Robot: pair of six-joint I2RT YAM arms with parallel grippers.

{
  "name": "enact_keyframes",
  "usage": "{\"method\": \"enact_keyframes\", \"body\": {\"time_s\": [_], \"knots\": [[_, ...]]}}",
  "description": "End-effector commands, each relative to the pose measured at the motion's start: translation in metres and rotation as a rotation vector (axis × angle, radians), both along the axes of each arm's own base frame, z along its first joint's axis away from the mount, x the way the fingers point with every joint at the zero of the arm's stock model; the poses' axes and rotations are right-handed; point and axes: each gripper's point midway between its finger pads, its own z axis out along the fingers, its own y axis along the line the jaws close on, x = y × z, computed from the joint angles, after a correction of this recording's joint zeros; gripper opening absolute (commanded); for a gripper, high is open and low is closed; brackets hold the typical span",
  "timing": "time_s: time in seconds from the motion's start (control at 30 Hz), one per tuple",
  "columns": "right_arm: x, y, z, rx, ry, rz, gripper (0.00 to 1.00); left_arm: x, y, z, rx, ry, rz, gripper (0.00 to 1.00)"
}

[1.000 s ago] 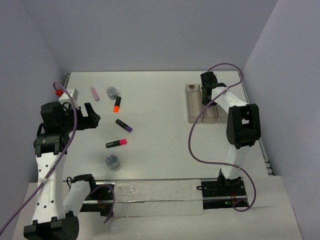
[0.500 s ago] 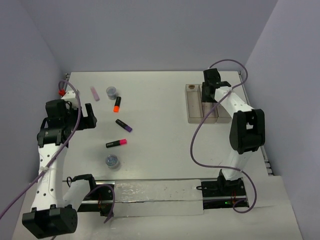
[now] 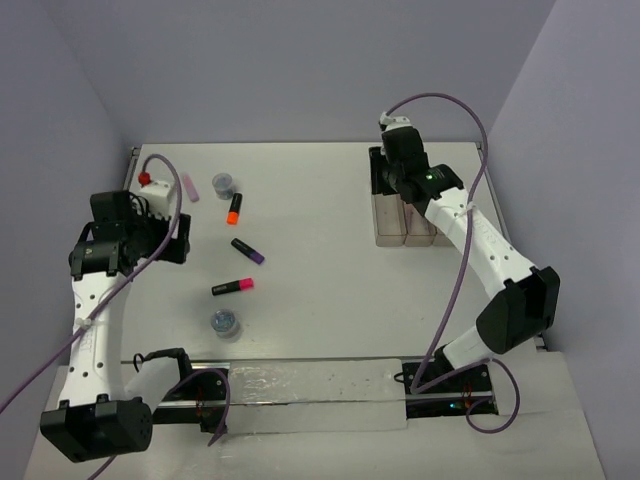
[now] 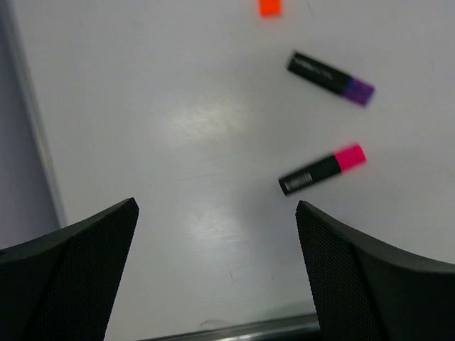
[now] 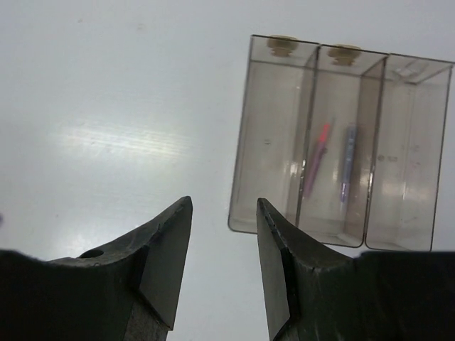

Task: Sort the stationery into containers
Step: Pick up the pen from the center of the board.

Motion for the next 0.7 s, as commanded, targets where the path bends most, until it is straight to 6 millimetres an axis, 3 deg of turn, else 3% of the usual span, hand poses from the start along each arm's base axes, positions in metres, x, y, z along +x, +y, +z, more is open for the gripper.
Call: {"method": "enact_keyframes", "body": {"time_s": [0.0,0.1,0.23,0.4,0.53,0.67], "knots": [[-0.027,0.028,0.026,0.003,-0.038,0.159,0.50,-0.031,-0.041,-0.047,-0.064,0.153,-0.336,0.99],[-0.041,0.061,0.029,0.057,-0.048,0.290,0.51,-0.033,-0.043,-0.072,-0.051,0.237,-0.409,0.99],[-0.041,0.101,0.028,0.115,-0.053,0.382,0.56,-0.021,-0.042,-0.080,-0.102,0.314,-0.373,0.97],[-0.036,0.193,0.018,0.144,-0.018,0.574,0.58,0.005,-0.037,-0.083,-0.314,0.316,-0.209,0.97],[-0.046,0.283,-0.016,0.103,0.076,0.764,0.60,0.027,-0.011,-0.096,-0.453,0.343,-0.031,0.91],[-0.052,0.345,-0.061,0.053,0.155,0.857,0.62,0.029,0.008,-0.094,-0.500,0.306,0.044,0.90]]}}
